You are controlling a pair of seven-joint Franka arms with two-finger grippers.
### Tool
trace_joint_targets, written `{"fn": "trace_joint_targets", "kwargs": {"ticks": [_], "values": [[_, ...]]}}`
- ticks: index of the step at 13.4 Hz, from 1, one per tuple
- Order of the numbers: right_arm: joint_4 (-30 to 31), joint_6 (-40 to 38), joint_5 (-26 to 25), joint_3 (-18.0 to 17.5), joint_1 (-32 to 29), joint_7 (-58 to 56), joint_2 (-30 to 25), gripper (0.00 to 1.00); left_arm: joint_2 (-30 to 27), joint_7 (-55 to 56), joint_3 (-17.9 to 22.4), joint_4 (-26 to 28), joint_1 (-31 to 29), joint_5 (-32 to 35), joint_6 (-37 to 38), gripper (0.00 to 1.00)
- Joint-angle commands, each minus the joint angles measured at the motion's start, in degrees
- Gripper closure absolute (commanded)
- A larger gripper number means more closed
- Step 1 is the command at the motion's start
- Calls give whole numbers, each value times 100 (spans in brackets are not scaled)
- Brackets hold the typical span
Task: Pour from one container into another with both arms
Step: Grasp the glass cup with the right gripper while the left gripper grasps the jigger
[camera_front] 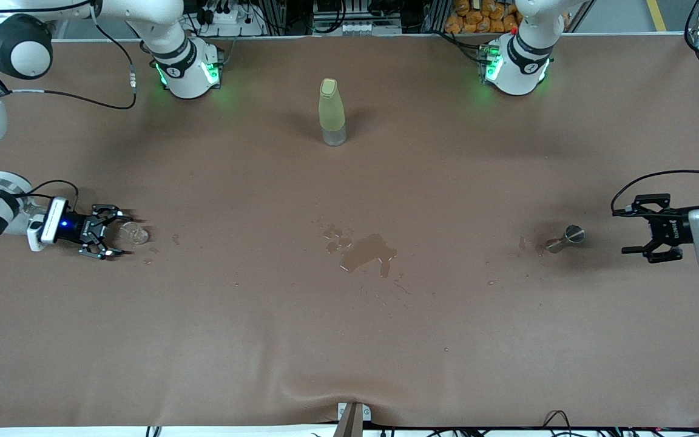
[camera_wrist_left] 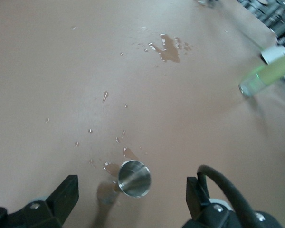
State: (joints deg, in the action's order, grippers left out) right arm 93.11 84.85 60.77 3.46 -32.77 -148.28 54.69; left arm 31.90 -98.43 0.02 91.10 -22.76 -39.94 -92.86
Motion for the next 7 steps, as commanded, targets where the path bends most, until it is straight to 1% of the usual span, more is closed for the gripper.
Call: {"fn": "trace_joint_targets", "kwargs": {"ticks": [1,3,4,6,7], "values": [[-66,-74,128,-30,34,-52,77,0,210,-859,-46,22,-194,-189,-39,0],[-65,-83,128,-65,43,-105,77,0,412,-1658,-46,92,-255,-250,-39,0],[-65,-92,137,-74,43,-114,77,3,596,-2010,-46,162,-386,-425,-39,0],[-65,-92,146,-74,43,-114,77,17,887,-2774,-55,189,-458,-611,-30,0],[-65,-92,146,-74,51,-114,77,19,1010,-3144,-46,180,-467,-716,-30,0]]}}
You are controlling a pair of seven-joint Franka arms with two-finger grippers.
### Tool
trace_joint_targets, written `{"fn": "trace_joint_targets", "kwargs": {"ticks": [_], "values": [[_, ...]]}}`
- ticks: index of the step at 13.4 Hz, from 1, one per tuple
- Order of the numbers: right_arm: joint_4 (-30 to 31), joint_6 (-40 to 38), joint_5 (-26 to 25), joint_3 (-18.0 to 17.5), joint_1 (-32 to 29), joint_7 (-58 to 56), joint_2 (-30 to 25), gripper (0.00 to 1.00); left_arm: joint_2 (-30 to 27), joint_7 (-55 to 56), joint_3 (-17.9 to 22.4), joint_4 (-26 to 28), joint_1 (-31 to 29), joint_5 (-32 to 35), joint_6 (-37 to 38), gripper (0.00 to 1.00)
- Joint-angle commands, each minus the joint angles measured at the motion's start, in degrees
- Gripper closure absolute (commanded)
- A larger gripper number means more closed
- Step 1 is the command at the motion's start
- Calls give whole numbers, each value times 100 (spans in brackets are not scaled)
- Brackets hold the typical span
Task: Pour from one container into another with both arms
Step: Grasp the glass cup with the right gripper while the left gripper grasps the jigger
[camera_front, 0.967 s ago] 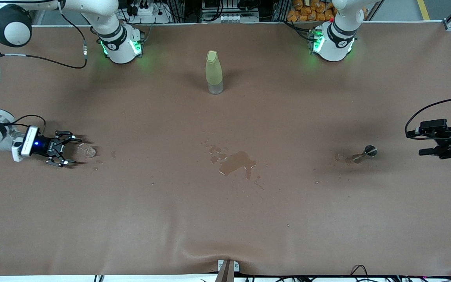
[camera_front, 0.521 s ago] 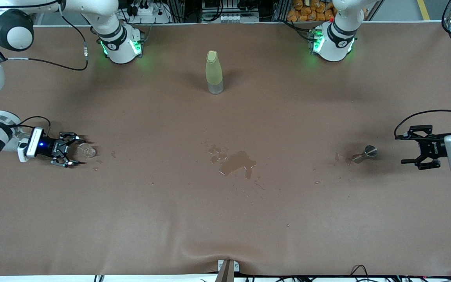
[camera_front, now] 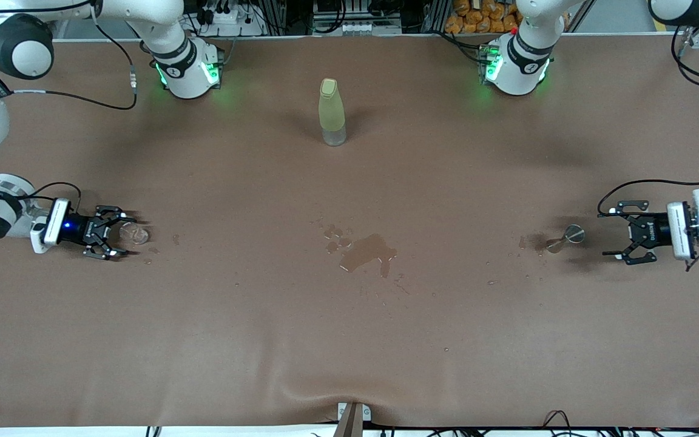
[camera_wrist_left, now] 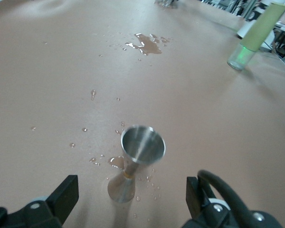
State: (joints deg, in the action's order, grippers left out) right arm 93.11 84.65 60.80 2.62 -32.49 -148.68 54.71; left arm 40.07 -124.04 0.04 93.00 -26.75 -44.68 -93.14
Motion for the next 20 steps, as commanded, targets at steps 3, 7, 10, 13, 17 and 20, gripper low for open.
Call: {"fn": "trace_joint_targets", "kwargs": {"ticks": [3,7,10,13,17,20], "values": [[-64,-72,134,2,41,-82,75,24,597,-1349,-57,-2,-85,-558,-3,0],[-64,-72,134,2,50,-135,75,62,914,-1667,-92,-19,-77,-1059,32,0],[-82,-89,134,2,111,-109,57,73,958,-1676,-92,-28,-33,-1332,41,1],[-126,-89,134,-7,313,-56,-118,74,1099,-1685,-101,-46,-41,-1526,59,26],[-117,-72,625,-7,962,23,-294,76,1108,-1676,-119,-46,-41,-1719,164,38],[-73,-107,907,-33,1490,688,-478,76,1108,-1667,-215,-46,-76,-1728,164,41]]}}
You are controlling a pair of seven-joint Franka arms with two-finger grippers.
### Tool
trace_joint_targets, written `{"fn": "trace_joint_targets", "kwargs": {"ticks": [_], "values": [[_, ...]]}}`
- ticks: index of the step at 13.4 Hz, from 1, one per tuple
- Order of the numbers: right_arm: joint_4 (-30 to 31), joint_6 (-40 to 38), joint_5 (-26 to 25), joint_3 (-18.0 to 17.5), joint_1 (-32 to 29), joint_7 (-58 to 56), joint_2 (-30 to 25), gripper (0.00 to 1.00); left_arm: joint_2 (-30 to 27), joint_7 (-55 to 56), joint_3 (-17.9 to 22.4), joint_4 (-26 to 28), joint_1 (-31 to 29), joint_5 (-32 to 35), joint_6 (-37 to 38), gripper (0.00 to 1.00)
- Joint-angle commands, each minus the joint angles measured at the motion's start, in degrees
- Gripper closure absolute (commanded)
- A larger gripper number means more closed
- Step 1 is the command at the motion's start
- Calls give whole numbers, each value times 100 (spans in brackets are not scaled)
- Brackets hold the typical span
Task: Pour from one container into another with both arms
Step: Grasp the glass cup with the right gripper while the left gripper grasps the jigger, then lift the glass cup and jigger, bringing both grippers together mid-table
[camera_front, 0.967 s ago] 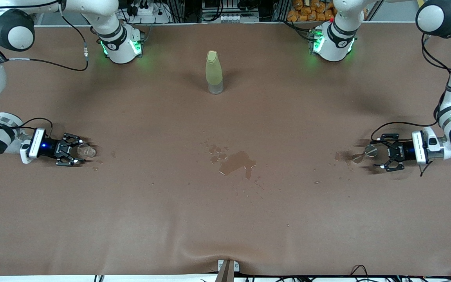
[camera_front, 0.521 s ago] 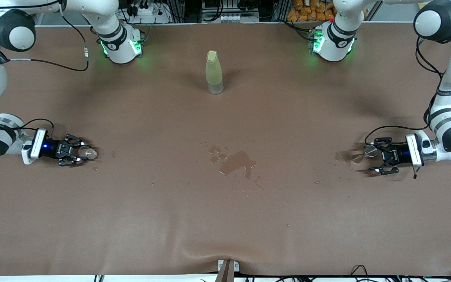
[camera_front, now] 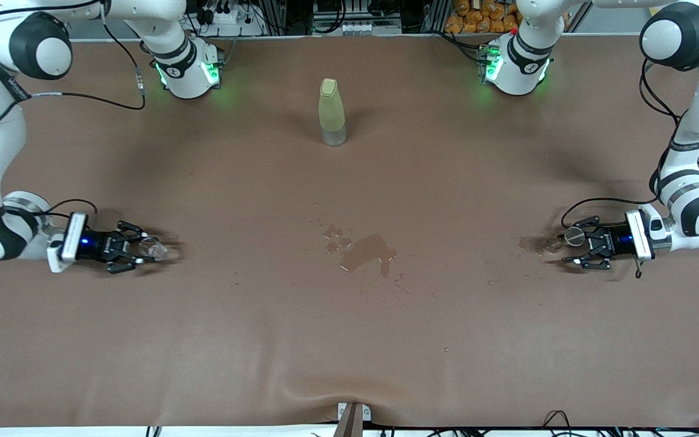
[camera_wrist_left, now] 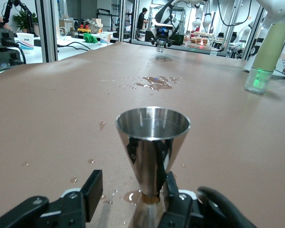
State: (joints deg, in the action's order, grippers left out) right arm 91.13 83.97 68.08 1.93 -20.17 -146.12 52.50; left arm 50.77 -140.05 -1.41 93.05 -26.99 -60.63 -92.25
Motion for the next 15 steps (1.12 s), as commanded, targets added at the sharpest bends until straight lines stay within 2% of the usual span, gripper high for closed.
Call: {"fn": "trace_joint_targets", "kwargs": {"ticks": [1,3,4,6,7,9,10,13,15], "values": [[124,-30,258,-69,303,696,-353,76,30,-49,-70,-50,-52,-134,75,43],[133,-30,399,-288,312,909,-398,77,30,-49,-70,-50,-44,-125,136,45],[168,13,399,-385,320,1040,-485,77,21,-49,-70,-50,-43,-125,145,49],[308,162,521,-404,460,1277,-757,77,-14,-14,-70,-50,-26,-99,172,69],[361,285,644,-404,592,1305,-924,77,-14,-14,-70,-50,-26,-90,172,75],[440,505,1012,-404,829,1305,-1162,77,-23,-40,-70,-68,-17,-37,172,96],[701,567,1275,-404,961,1296,-1311,77,-49,-49,-70,-85,-17,-20,172,100],[2132,1400,2180,-404,1505,1235,-2450,77,-110,-110,-157,-208,18,-11,172,100],[2566,1578,2551,-412,1839,1200,-2736,77,-172,-198,-429,-235,9,-11,172,100]]}}
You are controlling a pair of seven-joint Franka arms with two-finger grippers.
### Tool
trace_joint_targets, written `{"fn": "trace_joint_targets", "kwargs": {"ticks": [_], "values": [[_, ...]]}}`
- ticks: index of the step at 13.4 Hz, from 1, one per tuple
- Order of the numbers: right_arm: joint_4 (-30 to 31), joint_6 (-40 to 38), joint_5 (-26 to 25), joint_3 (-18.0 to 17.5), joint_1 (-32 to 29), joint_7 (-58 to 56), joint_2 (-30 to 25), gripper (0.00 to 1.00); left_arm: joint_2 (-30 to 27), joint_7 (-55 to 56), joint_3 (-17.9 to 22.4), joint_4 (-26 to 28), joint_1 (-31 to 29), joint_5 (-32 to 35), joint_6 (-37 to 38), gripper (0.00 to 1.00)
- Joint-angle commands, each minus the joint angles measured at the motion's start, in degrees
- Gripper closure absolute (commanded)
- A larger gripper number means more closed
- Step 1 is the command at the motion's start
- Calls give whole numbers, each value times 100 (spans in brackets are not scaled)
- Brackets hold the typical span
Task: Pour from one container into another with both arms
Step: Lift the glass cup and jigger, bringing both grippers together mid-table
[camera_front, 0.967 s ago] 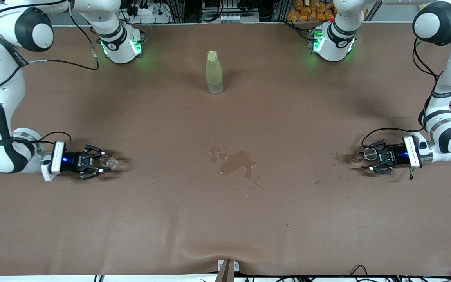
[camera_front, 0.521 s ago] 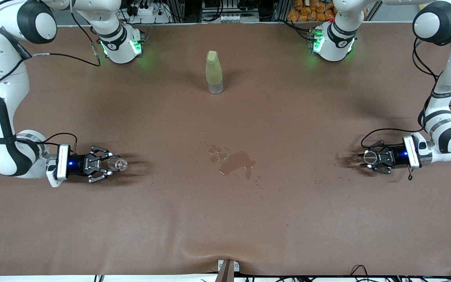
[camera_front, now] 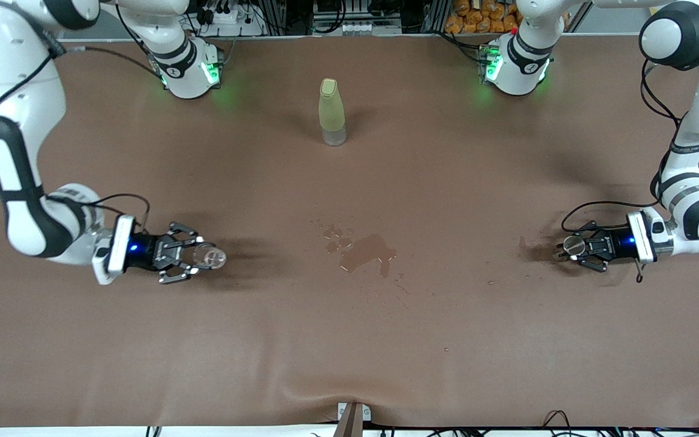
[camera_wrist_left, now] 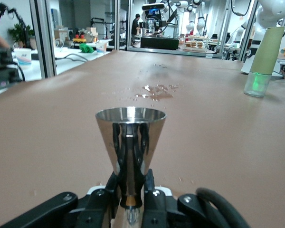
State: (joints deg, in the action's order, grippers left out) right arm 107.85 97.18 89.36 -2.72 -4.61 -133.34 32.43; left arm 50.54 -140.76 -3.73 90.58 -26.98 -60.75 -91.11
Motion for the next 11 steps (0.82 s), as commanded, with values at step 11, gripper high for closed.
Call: {"fn": "trace_joint_targets", "kwargs": {"ticks": [11], "values": [[1010,363,793,43,1331,-509,-730,82,-168,-118,-646,-321,2106,-1367,-1083,100]]}}
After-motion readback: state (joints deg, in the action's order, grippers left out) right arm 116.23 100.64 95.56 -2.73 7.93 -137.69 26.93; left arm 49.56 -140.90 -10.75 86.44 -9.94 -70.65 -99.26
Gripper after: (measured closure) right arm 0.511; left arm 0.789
